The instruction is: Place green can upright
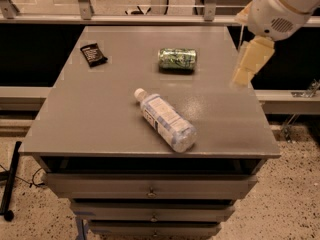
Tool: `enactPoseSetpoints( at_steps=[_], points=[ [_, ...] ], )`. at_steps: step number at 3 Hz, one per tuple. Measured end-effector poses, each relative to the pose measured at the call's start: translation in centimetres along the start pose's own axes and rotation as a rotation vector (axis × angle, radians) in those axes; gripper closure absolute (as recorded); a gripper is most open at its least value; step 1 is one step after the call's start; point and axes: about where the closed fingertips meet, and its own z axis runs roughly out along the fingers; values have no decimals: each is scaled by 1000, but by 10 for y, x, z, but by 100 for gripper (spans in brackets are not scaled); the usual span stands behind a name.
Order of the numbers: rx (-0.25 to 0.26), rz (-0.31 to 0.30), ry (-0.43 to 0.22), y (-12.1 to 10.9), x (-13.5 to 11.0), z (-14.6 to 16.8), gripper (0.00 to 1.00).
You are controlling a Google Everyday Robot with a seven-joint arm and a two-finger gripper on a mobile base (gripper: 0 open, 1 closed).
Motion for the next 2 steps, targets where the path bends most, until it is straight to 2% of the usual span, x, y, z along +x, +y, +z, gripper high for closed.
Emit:
enactPoseSetpoints(
  at_steps=[1, 2],
  points=[
    [-11, -12, -67, -41, -38, 37, 0],
    [-40, -32, -120, -64, -79, 79, 0]
  ],
)
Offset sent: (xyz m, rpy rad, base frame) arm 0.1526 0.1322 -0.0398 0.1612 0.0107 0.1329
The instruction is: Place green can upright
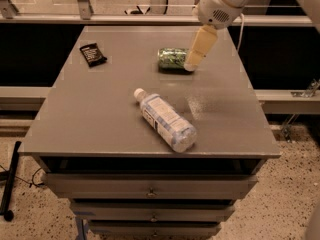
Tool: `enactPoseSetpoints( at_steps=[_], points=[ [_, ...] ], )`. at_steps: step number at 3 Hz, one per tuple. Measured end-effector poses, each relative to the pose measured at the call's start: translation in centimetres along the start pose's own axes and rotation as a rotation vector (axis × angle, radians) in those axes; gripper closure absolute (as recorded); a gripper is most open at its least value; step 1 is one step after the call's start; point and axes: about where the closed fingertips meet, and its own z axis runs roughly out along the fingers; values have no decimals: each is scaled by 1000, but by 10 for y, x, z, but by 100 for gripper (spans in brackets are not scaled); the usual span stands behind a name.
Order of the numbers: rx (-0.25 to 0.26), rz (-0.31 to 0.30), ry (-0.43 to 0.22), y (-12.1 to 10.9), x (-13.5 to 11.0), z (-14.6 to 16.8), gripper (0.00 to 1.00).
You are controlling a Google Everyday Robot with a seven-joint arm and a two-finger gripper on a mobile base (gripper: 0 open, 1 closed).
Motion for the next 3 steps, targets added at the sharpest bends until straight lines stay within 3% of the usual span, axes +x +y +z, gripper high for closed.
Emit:
enactPoseSetpoints(
  at_steps=[1, 3],
  points=[
    [-25, -15, -24, -20, -30, 41, 0],
    [-69, -29, 24, -36, -43, 115, 0]
  ],
)
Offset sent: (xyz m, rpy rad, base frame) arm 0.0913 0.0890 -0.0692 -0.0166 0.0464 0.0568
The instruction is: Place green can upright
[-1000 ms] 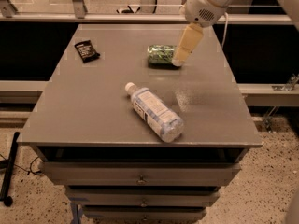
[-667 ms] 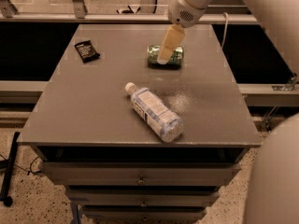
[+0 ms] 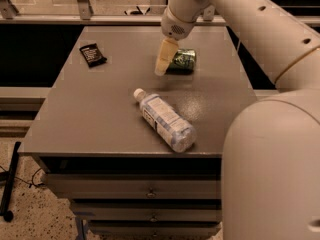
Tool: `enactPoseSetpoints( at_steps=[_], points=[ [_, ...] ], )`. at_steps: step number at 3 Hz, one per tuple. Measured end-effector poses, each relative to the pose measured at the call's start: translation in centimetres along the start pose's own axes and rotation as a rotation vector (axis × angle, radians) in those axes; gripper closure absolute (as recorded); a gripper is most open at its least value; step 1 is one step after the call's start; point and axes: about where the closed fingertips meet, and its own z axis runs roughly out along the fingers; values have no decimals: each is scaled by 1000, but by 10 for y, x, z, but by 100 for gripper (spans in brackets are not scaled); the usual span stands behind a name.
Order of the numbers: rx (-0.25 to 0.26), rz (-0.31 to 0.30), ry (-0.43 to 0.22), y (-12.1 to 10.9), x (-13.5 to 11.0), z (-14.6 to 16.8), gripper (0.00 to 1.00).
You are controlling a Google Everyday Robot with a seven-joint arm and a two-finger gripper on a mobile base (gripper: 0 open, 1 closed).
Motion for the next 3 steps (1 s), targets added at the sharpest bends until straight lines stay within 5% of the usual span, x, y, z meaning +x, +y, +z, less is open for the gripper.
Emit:
enactPoseSetpoints(
  at_steps=[2, 3],
  points=[
    [-31, 7, 111, -6, 9, 41, 0],
    [-25, 7, 152, -10, 17, 45, 18]
  ],
)
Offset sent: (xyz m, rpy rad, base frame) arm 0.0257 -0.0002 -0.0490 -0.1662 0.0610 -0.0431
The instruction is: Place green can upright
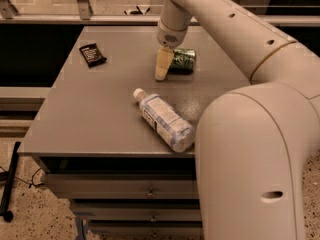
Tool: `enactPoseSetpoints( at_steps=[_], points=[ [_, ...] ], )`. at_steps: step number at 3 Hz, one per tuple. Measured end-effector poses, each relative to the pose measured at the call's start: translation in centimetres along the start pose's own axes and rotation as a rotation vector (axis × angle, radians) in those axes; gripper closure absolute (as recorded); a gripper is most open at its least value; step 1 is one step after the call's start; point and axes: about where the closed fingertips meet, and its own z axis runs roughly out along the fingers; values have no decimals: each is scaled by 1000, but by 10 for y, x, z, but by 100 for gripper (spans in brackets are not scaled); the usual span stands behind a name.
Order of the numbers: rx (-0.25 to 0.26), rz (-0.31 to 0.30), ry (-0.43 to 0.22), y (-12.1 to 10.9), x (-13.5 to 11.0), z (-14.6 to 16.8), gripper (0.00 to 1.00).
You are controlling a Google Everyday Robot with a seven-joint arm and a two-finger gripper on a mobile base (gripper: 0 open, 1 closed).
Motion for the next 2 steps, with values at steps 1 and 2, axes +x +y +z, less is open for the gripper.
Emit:
enactPoseSetpoints(
  at_steps=[1, 2],
  points=[
    [5, 0, 23, -2, 5, 0, 41],
    [7, 2, 13, -2, 6, -6, 72]
  ],
)
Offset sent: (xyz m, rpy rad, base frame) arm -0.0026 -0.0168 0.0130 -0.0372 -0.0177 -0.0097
